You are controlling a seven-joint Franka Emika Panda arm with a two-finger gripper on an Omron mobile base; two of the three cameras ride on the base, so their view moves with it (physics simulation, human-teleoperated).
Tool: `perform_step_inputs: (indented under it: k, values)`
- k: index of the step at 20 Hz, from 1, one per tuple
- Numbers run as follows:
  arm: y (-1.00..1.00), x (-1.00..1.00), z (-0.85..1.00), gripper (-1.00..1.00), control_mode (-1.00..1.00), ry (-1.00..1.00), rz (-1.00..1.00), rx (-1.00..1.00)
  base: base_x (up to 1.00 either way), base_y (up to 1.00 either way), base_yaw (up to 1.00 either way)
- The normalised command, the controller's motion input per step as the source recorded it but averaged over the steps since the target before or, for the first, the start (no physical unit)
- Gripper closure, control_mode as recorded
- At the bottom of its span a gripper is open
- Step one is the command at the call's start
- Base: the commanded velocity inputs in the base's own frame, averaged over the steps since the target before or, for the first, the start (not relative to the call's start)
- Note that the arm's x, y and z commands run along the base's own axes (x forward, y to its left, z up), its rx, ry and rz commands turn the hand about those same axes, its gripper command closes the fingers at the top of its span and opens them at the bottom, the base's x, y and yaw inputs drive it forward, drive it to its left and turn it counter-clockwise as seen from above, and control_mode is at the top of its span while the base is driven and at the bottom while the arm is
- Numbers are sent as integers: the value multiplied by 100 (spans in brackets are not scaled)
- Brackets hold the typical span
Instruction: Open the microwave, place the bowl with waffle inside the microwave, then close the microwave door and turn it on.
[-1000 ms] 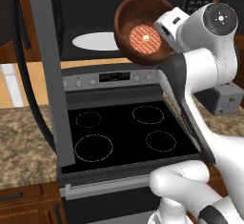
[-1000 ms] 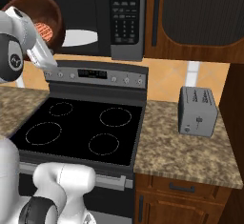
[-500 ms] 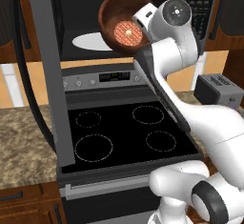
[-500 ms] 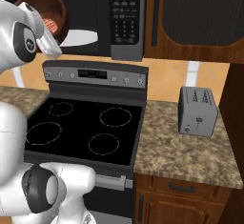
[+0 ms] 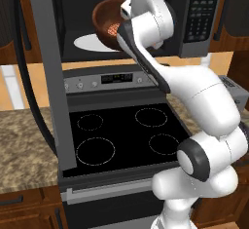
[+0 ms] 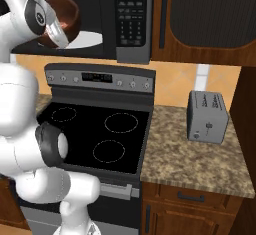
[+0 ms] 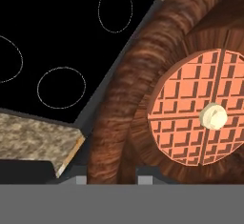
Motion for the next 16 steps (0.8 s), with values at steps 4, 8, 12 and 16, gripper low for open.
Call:
perform_step_inputs:
  k: [4,8,12,16]
  values:
    - [2,53,-25,100,-100,-1,-27,0,0,0,0]
    - [0,49,-31,100,-100,1,-23,0,0,0,0]
    - [0,45,-30,100,-100,0,-16,0,0,0,0]
    - [0,56,-1,100,-100,-3,-5,2,0,0,0]
